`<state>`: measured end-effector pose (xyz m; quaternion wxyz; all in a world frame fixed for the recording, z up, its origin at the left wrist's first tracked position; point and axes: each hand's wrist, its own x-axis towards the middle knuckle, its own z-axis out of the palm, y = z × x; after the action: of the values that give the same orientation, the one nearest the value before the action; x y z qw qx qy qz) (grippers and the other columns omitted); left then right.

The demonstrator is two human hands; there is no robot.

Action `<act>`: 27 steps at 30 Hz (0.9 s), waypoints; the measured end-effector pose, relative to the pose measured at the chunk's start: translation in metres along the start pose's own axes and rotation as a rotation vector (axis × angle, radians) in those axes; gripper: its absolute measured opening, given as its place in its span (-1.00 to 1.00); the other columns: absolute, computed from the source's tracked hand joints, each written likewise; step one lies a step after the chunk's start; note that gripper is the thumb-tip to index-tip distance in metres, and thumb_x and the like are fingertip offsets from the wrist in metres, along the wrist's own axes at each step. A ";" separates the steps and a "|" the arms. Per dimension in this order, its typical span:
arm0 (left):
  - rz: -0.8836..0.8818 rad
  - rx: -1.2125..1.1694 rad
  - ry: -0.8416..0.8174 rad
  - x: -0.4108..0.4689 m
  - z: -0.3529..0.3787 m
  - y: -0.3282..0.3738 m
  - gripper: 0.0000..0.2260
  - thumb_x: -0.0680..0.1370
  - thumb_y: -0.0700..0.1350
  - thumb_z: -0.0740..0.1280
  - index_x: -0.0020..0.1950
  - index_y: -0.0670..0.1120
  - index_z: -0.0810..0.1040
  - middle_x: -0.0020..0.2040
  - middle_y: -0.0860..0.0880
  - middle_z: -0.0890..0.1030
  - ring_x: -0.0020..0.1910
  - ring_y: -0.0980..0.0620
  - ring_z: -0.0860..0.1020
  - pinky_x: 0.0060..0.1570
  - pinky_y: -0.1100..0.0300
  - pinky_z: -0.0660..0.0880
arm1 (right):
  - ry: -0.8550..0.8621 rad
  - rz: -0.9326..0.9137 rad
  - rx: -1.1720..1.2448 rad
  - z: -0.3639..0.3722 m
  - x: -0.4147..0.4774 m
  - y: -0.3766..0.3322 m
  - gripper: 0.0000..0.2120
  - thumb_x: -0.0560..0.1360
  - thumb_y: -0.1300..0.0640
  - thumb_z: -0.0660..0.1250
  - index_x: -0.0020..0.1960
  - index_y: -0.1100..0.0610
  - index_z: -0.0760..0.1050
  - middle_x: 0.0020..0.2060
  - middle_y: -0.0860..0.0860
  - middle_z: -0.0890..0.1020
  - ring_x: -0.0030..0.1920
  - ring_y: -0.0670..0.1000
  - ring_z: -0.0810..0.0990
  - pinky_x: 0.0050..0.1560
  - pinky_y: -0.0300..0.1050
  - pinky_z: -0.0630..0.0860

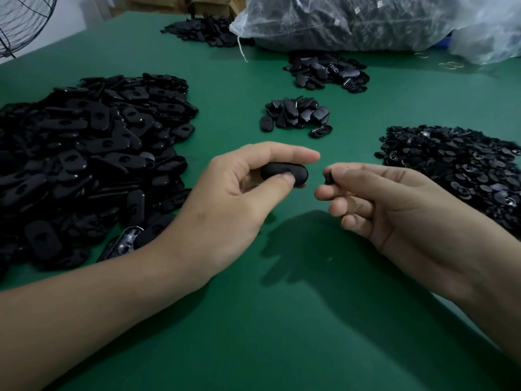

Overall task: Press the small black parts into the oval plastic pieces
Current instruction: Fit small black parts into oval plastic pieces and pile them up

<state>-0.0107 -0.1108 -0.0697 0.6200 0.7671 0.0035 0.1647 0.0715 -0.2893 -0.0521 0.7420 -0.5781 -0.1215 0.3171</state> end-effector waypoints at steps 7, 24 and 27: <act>-0.018 -0.110 -0.021 0.000 0.001 -0.003 -0.89 0.56 -0.32 0.43 0.01 -0.14 0.64 -0.18 -0.02 0.63 -0.23 0.09 0.71 -0.14 0.35 0.57 | -0.004 -0.150 -0.195 0.005 -0.004 0.002 -0.79 0.41 0.12 0.41 -0.06 0.26 0.61 -0.26 0.16 0.72 -0.40 -0.02 0.66 -0.40 -0.26 0.55; -0.087 -0.137 -0.048 0.005 -0.001 -0.007 -0.91 0.58 -0.21 0.43 -0.10 -0.18 0.68 -0.24 0.02 0.67 -0.29 0.08 0.67 -0.29 0.29 0.55 | 0.039 -0.285 -0.394 0.009 -0.005 0.008 -0.92 0.51 0.19 0.43 -0.10 0.21 0.64 -0.33 0.13 0.69 -0.45 0.03 0.60 -0.43 -0.21 0.50; -0.073 -0.090 -0.065 0.006 -0.001 -0.010 -0.90 0.59 -0.18 0.43 -0.09 -0.19 0.67 -0.23 0.11 0.66 -0.30 0.12 0.64 -0.34 0.31 0.50 | 0.059 -0.289 -0.413 0.008 -0.004 0.009 -0.91 0.53 0.20 0.42 -0.11 0.22 0.63 -0.35 0.12 0.68 -0.47 0.03 0.58 -0.44 -0.21 0.49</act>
<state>-0.0035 -0.1062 -0.0776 0.6592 0.7428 0.0037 0.1171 0.0614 -0.2846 -0.0572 0.6489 -0.7031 -0.2436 0.1590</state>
